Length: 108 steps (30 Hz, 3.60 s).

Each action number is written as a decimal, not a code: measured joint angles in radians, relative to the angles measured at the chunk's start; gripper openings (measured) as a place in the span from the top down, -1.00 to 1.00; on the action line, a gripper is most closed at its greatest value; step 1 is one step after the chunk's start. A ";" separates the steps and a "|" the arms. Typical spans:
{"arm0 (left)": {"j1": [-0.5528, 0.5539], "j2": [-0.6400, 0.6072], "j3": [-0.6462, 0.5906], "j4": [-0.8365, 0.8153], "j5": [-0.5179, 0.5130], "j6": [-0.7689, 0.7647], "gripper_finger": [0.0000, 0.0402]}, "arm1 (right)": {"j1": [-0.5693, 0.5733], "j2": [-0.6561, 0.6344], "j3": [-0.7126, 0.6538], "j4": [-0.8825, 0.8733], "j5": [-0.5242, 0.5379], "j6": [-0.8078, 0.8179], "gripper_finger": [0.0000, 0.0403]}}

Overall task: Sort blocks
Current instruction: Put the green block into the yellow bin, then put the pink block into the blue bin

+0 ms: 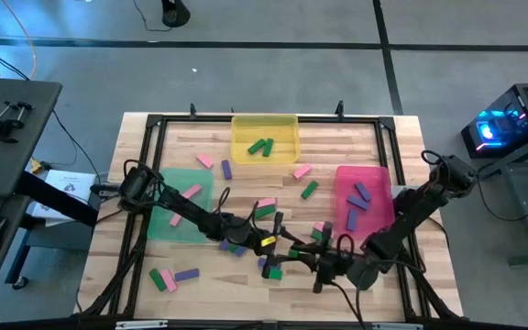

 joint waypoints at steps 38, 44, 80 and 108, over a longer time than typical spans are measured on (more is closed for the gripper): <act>0.182 -0.243 0.109 -1.063 -0.479 -0.564 0.83 | 0.269 -0.227 0.057 -0.204 0.342 0.172 0.07; 0.432 -0.299 0.236 -1.316 -0.364 -0.512 0.83 | 0.285 -0.224 0.056 -0.426 0.366 0.374 0.07; 0.941 -0.008 0.562 -1.869 0.063 -0.384 0.13 | 0.276 -0.224 0.056 -0.756 0.306 0.762 0.07; -0.306 -0.394 0.435 -1.895 -0.492 -0.839 0.46 | 0.156 -0.006 0.055 -0.914 0.283 0.982 0.07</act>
